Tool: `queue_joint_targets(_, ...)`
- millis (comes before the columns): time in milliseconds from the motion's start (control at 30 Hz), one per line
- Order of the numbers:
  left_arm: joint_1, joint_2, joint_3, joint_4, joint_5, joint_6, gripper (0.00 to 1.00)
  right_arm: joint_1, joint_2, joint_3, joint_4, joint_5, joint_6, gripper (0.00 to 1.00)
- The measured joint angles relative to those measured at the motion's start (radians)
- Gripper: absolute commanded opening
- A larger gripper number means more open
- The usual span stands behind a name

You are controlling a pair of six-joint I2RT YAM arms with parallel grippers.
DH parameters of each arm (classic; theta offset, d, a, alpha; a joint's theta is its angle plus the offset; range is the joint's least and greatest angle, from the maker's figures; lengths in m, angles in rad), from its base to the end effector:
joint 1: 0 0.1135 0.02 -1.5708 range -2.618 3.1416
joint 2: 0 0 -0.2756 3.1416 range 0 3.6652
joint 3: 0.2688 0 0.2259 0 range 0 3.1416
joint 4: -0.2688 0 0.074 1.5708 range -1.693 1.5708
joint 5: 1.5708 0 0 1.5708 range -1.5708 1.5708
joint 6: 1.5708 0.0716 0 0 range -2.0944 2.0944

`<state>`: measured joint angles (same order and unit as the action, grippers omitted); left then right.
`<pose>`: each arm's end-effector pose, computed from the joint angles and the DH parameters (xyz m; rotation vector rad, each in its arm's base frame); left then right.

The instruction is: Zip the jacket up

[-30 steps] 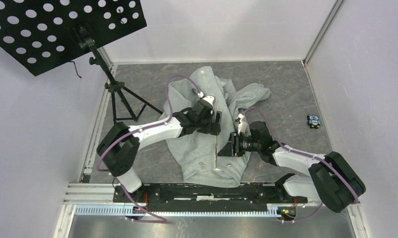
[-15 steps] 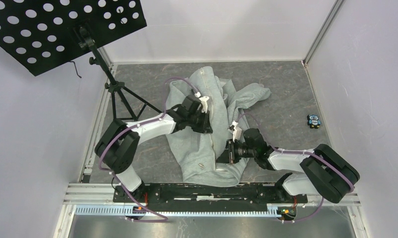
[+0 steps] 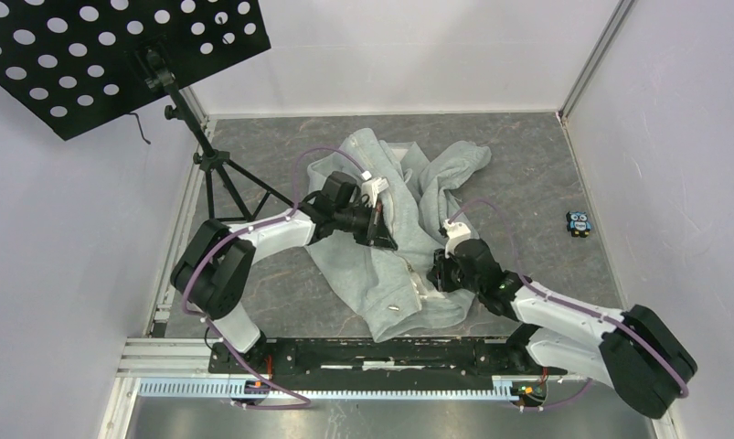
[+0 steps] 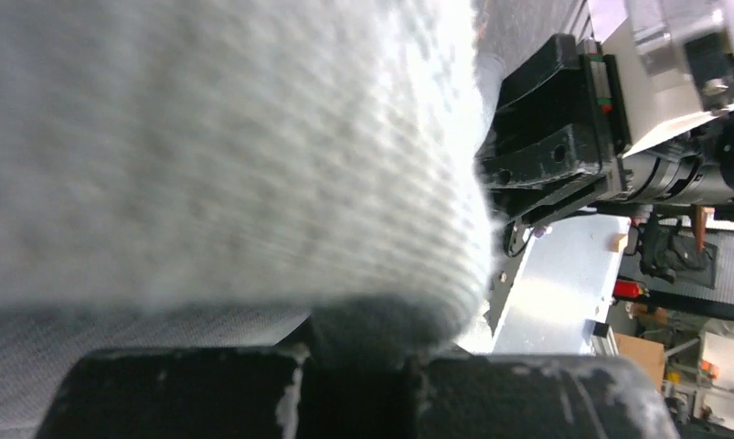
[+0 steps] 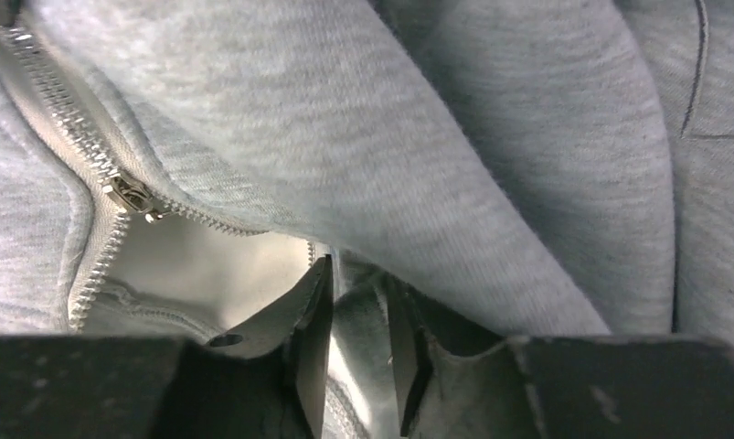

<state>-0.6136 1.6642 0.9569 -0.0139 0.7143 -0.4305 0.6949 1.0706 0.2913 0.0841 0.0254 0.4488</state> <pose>0.2562 -0.2378 0.2074 0.6274 2.3702 -1.3273 0.1523 0.1246 0.1517 -0.2724 2.3157 0.5657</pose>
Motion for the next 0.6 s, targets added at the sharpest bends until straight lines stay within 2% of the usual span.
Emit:
queue_joint_targets(100,0.004,0.001,-0.019,0.018,0.029,-0.007,0.02,0.0,-0.071,0.0,-0.049,-0.02,-0.058,0.44)
queue_joint_targets(200,0.014,0.001,-0.03,0.034,0.057,-0.023,0.02,-0.002,-0.156,-0.008,-0.066,-0.087,-0.073,0.43)
queue_joint_targets(333,0.023,0.001,-0.037,0.075,0.093,-0.062,0.02,-0.002,-0.205,-0.034,-0.011,-0.207,-0.021,0.33)
queue_joint_targets(533,0.023,0.001,-0.048,0.116,0.116,-0.104,0.02,0.026,-0.159,-0.064,0.099,-0.304,0.08,0.03)
queue_joint_targets(600,0.023,0.001,-0.048,0.117,0.116,-0.105,0.02,0.04,-0.162,-0.085,0.153,-0.319,0.115,0.01)
